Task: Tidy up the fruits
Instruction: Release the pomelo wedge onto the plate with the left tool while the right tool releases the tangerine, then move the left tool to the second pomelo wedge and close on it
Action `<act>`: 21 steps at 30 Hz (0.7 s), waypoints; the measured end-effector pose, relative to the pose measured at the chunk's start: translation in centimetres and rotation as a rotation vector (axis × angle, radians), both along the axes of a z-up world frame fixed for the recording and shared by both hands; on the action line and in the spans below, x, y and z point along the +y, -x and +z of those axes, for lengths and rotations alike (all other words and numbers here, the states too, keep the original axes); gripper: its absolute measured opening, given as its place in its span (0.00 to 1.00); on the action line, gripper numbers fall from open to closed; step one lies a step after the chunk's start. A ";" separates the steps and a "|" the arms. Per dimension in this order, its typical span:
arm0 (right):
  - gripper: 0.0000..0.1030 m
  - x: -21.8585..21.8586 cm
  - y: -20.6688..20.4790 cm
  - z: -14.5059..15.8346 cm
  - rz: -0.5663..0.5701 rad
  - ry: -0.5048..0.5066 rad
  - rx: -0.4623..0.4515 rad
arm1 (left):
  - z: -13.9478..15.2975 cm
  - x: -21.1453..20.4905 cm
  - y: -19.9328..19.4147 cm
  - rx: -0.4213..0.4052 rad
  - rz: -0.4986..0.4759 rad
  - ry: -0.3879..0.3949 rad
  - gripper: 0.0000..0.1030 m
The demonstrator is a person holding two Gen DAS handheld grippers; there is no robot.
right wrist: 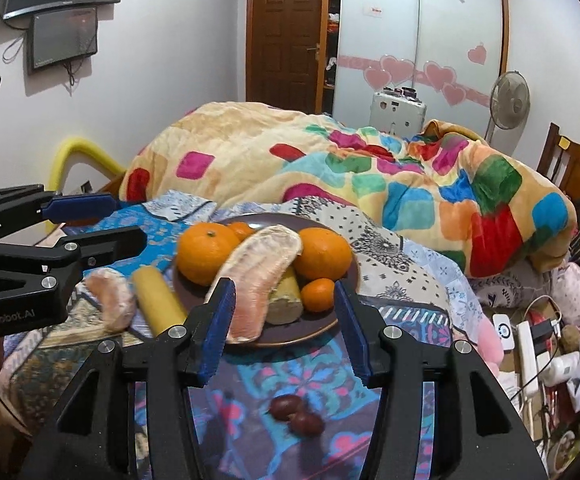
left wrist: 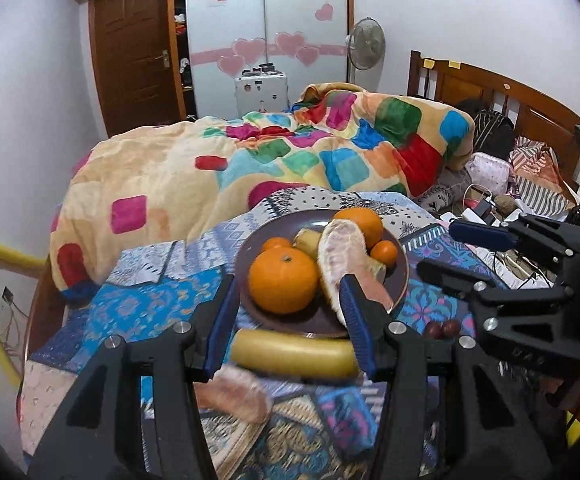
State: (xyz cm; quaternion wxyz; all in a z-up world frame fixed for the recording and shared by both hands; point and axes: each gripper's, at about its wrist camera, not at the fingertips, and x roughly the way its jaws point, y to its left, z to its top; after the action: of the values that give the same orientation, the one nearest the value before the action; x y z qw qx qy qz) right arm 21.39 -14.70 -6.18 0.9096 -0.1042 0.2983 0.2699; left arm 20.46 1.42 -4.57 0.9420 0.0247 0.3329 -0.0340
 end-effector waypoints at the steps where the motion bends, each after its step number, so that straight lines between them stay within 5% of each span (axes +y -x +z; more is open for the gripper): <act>1: 0.46 0.2 0.3 0.1 0.001 -0.003 0.000 | 0.1 0.4 0.5 -0.002 0.006 -0.005 0.52; 11: 0.46 2.0 2.4 -0.5 0.043 0.002 0.013 | -1.9 4.6 3.3 0.049 0.052 0.009 0.71; 21: 0.46 3.9 2.2 -3.3 0.090 0.037 0.058 | -8.1 4.6 1.7 0.212 0.030 0.009 0.72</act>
State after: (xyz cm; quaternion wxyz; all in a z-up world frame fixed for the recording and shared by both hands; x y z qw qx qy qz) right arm 19.20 -10.81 -9.52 0.8854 -0.1261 0.3246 0.3078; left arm 18.73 6.00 -12.70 0.9021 0.0116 0.4307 -0.0237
